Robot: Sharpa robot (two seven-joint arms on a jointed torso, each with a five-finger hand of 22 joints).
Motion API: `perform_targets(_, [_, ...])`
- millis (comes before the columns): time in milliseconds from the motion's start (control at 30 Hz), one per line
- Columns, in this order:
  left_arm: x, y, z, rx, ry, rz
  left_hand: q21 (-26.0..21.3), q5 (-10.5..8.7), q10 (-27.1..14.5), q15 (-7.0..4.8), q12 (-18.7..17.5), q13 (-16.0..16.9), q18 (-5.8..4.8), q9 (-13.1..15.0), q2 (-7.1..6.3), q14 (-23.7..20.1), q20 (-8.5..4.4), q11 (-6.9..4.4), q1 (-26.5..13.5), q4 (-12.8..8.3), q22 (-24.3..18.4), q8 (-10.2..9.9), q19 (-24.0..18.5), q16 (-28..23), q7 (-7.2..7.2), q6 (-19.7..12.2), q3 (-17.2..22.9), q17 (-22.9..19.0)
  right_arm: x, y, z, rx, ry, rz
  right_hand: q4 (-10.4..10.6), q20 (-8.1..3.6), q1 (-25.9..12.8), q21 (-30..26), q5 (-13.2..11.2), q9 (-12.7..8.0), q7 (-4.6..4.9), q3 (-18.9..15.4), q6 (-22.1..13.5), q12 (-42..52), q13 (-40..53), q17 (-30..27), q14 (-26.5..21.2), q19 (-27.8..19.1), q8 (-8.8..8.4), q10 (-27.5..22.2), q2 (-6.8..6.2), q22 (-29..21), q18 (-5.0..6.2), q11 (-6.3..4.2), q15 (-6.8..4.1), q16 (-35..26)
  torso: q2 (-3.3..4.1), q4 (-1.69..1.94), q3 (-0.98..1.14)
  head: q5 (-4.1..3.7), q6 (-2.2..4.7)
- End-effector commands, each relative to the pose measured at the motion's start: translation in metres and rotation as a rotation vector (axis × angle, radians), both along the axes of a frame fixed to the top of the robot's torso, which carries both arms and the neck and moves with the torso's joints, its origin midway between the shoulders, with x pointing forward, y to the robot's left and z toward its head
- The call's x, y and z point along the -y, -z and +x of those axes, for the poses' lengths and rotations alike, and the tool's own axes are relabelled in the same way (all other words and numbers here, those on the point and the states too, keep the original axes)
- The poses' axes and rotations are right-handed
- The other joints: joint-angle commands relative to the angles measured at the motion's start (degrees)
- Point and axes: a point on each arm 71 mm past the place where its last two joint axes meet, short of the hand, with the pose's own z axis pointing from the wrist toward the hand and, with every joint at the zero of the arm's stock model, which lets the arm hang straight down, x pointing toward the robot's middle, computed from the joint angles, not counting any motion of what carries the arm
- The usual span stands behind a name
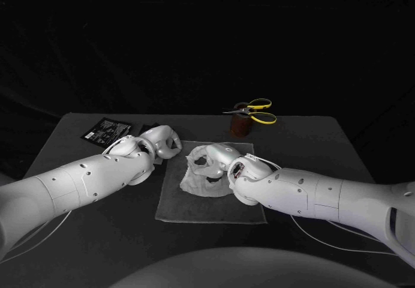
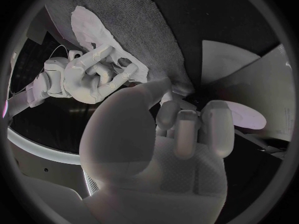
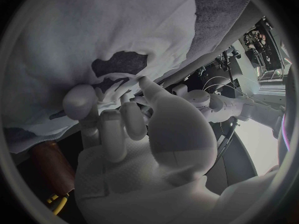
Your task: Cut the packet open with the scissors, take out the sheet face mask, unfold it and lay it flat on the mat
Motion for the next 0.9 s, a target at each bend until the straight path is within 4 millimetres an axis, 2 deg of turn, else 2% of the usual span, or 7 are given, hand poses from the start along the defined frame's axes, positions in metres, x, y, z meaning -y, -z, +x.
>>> perform_targets(33, [-0.003,-0.005,0.001,0.046,-0.027,-0.041,-1.5,-0.1,-4.7,0.85,-4.2,-6.2,-0.13,-0.1,-0.6,5.7,0.61,0.65,0.1,-0.1,3.7,-0.7,-1.2,-0.1,0.74,-1.7,0.1,14.3,0.015,0.018,-0.002,-0.081,0.041,-0.095,-0.2,-0.24,0.4,-0.1,0.3,0.1,0.27,-0.2,-0.1,0.1,1.0,6.3,3.8,-0.2,0.37,-0.1,-0.01,5.8,0.58,0.1,-0.31,0.2,0.03,0.01,-0.01,-0.06,0.0])
perform_targets(133, [-0.002,-0.006,-0.003,0.011,-0.032,-0.084,-2.3,-0.1,-5.9,1.42,-5.3,-7.9,0.11,0.0,-1.04,5.3,1.11,1.24,-1.7,1.1,2.8,-0.7,-1.9,-0.6,1.29,-2.5,-0.8,13.2,0.015,0.018,-0.002,-0.081,0.041,-0.095,-0.2,-0.24,0.4,-0.1,0.3,0.1,0.27,-0.2,-0.1,0.1,1.0,6.3,3.8,-0.2,0.37,-0.1,-0.01,5.8,0.58,0.1,-0.31,0.2,0.05,-0.03,-0.02,-0.12,0.0])
perform_targets(267, [0.001,-0.003,-0.012,-0.095,-0.037,-0.157,-3.7,-0.09,-6.6,1.37,-5.9,-9.1,0.59,0.6,-1.28,4.7,1.47,0.97,-4.3,3.4,1.3,0.7,-3.0,-1.3,0.82,-2.1,-2.5,11.5,0.014,0.018,-0.002,-0.081,0.04,-0.094,-0.2,-0.24,0.4,-0.1,0.3,0.1,0.25,-0.3,0.0,0.0,0.9,6.2,3.8,-0.2,0.33,-0.2,0.03,5.8,0.58,0.08,-0.33,0.2,0.04,-0.02,-0.03,-0.07,0.0])
perform_targets(333, [0.002,-0.001,-0.018,-0.165,-0.038,-0.186,-3.5,-0.07,-5.3,0.71,-5.1,-8.3,0.53,1.5,-0.47,4.8,1.01,0.21,-6.2,5.8,1.5,2.6,-2.7,-1.3,-0.07,-1.7,-3.9,11.6,0.014,0.018,-0.002,-0.081,0.039,-0.094,-0.2,-0.25,0.4,-0.1,0.3,0.1,0.25,-0.4,0.0,0.0,1.0,6.2,3.8,-0.2,0.33,-0.2,0.04,5.8,0.58,0.08,-0.33,0.2,0.02,0.02,0.0,-0.06,0.0])
perform_targets(467, [0.002,0.003,-0.03,-0.295,-0.049,-0.214,-3.0,-0.08,-2.9,0.25,-3.2,-5.8,0.31,2.4,-0.62,5.0,0.55,-0.28,-8.5,8.3,2.2,4.1,-2.0,-1.1,-0.67,-1.4,-6.1,12.0,0.014,0.018,-0.002,-0.082,0.039,-0.095,-0.2,-0.25,0.4,-0.1,0.3,0.1,0.25,-0.4,0.0,0.0,1.0,6.2,3.8,-0.2,0.33,-0.2,0.04,5.8,0.58,0.08,-0.33,0.2,-0.03,0.02,0.0,0.06,0.0])
perform_targets(600, [-0.001,0.005,-0.035,-0.349,-0.059,-0.21,-2.0,-0.08,-0.4,-0.3,-1.1,-2.7,-0.03,3.3,-0.73,5.1,0.04,-0.85,-9.9,10.6,3.3,5.5,-1.0,-1.0,-1.27,-1.0,-8.6,12.1,0.015,0.018,-0.002,-0.082,0.039,-0.096,-0.2,-0.25,0.4,-0.1,0.3,0.1,0.25,-0.4,0.0,0.0,1.0,6.2,3.8,-0.2,0.33,-0.2,0.04,5.8,0.58,0.08,-0.33,0.2,-0.02,0.02,0.02,0.09,0.0])
perform_targets(900, [-0.002,0.008,-0.039,-0.396,-0.087,-0.164,-0.9,-0.08,1.3,-0.79,0.4,-0.5,-0.41,4.2,-0.83,5.2,-0.48,-1.34,-9.9,12.7,4.6,6.7,0.0,-0.9,-1.8,-0.9,-11.7,12.4,0.014,0.018,-0.002,-0.083,0.039,-0.096,-0.2,-0.25,0.4,-0.2,0.3,0.1,0.24,-0.4,0.0,0.1,1.0,6.2,3.8,-0.2,0.31,-0.1,0.07,5.8,0.58,0.07,-0.33,0.2,0.03,-0.02,0.02,0.12,0.0])
